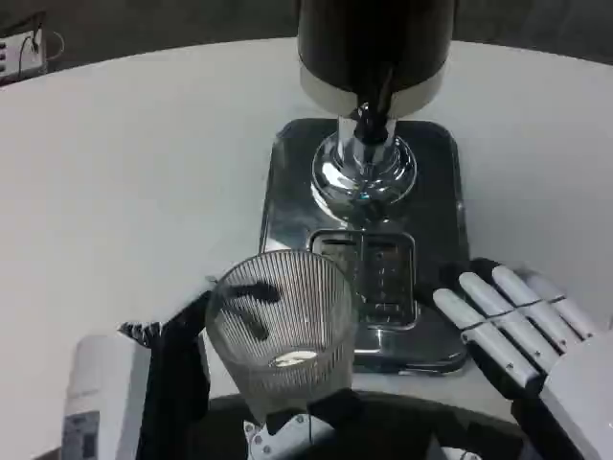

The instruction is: Grasp the cup under the faucet to collect the drink, then remove the cup.

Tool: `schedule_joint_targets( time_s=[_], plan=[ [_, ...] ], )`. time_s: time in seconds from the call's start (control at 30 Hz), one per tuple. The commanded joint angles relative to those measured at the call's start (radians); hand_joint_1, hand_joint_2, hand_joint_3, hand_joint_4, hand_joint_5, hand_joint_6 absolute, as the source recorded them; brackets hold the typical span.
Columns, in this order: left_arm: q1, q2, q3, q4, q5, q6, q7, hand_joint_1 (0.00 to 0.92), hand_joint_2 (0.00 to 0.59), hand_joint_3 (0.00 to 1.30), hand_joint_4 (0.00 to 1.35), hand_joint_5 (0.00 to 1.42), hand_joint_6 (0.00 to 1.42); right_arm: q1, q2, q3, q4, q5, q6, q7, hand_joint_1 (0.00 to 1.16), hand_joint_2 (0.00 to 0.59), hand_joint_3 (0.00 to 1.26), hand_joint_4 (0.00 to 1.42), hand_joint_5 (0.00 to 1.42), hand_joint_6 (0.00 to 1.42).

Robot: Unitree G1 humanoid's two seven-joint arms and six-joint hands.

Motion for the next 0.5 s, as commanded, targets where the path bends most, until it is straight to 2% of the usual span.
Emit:
schedule_joint_targets(
  time_s=[0.03,0.5],
  plan=[
    [0.002,-0.005,0.000,-0.017,-0.004,-0.030,0.003,0.535,0.247,1.01,1.18,1.35,1.42,0.006,0.009,0.007,-0.012,0.000,-0.003,0.008,0.23,0.509,0.13,0.07,0.07,0.11],
    [-0.001,-0.007,-0.008,-0.015,0.006,-0.030,0.002,0.535,0.248,1.01,1.18,1.35,1.42,0.008,0.013,0.005,-0.019,-0.003,-0.004,0.011,0.22,0.513,0.13,0.08,0.07,0.11]
  ],
)
